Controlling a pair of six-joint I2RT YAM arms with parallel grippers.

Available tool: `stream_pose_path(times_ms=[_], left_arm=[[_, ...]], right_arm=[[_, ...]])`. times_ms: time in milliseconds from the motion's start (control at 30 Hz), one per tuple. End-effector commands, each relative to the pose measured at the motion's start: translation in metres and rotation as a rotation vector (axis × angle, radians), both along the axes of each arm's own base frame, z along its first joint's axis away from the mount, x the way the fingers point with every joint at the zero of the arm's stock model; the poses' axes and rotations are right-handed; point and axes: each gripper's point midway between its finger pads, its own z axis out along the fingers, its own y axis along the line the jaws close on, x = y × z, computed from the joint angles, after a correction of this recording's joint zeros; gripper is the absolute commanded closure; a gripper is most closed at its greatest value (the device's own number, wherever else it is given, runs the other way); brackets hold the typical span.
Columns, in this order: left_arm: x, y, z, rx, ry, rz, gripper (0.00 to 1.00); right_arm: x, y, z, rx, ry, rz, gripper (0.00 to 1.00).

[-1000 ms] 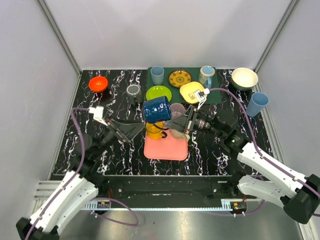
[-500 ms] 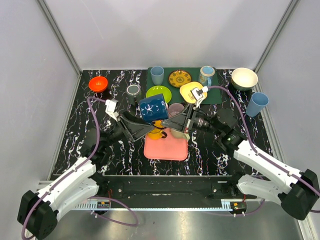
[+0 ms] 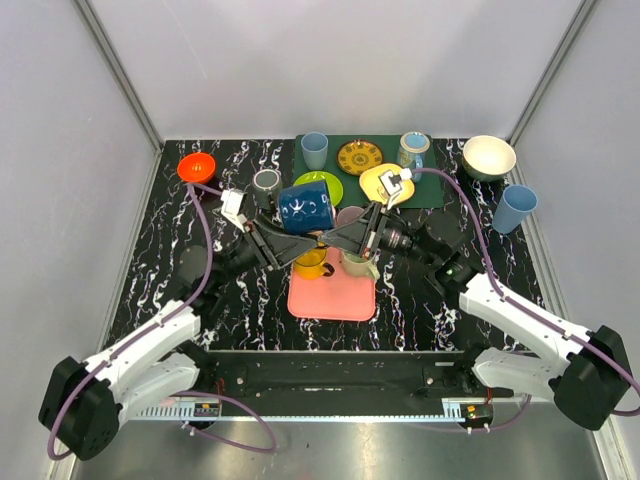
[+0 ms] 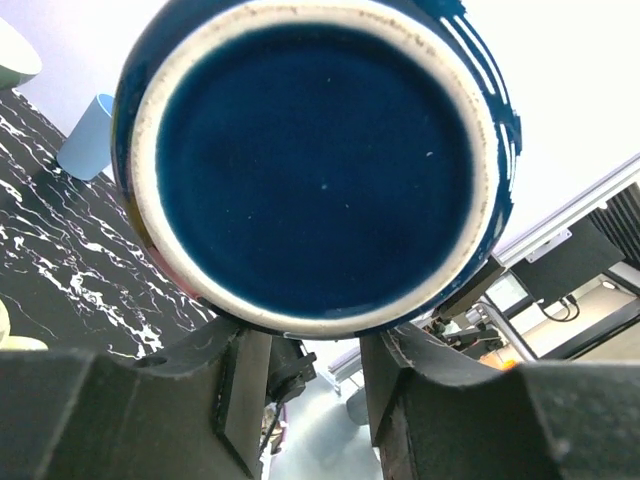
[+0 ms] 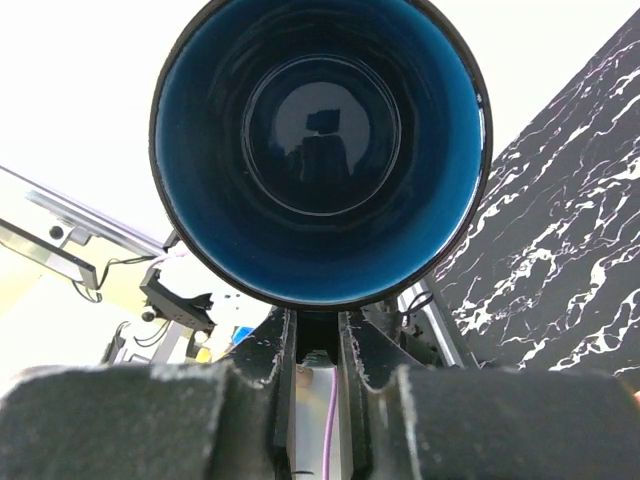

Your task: Turn the mug right side up

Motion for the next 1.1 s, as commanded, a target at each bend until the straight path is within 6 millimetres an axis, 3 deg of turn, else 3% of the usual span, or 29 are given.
stream_pose_path(times_ms=[0,100,233,600,867,900,967,1000,1033,1067], left_arm=[[-0.004,0.010,0.064,-0.170,-0.160,0.040,0.61],[-0.001,0.012,0.071,-0.213,-0.147,0.052,0.59],[0.003,0.019,0.079,-0.286,-0.098,0.064,0.46],[0.011,0.037,0.094,-0.434,-0.079,0.136,0.53],[0.013,0.027,0.092,-0.405,-0.084,0.112,0.46],[0.012,0.025,0.093,-0.401,-0.086,0.100,0.47],[0.013,0.020,0.092,-0.387,-0.084,0.086,0.60],[0.012,0.018,0.092,-0.382,-0.089,0.075,0.68],[0.012,0.016,0.091,-0.377,-0.087,0.072,0.84],[0.012,0.016,0.091,-0.374,-0.088,0.069,0.94]], right_arm=[[-0.010,0.003,0.010,-0.005,-0.077,0.046,1.00],[-0.009,0.004,0.000,-0.028,-0.074,0.043,1.00],[-0.009,0.002,-0.006,-0.038,-0.078,0.035,1.00],[-0.011,0.000,-0.030,-0.072,-0.060,0.036,1.00],[-0.014,0.001,-0.037,-0.084,-0.052,0.054,1.00],[-0.014,0.001,-0.038,-0.088,-0.050,0.056,1.00],[-0.015,0.001,-0.038,-0.091,-0.049,0.064,1.00],[-0.015,0.002,-0.039,-0.095,-0.050,0.066,1.00],[-0.015,0.002,-0.040,-0.097,-0.048,0.068,1.00],[-0.016,0.001,-0.038,-0.096,-0.054,0.070,1.00]])
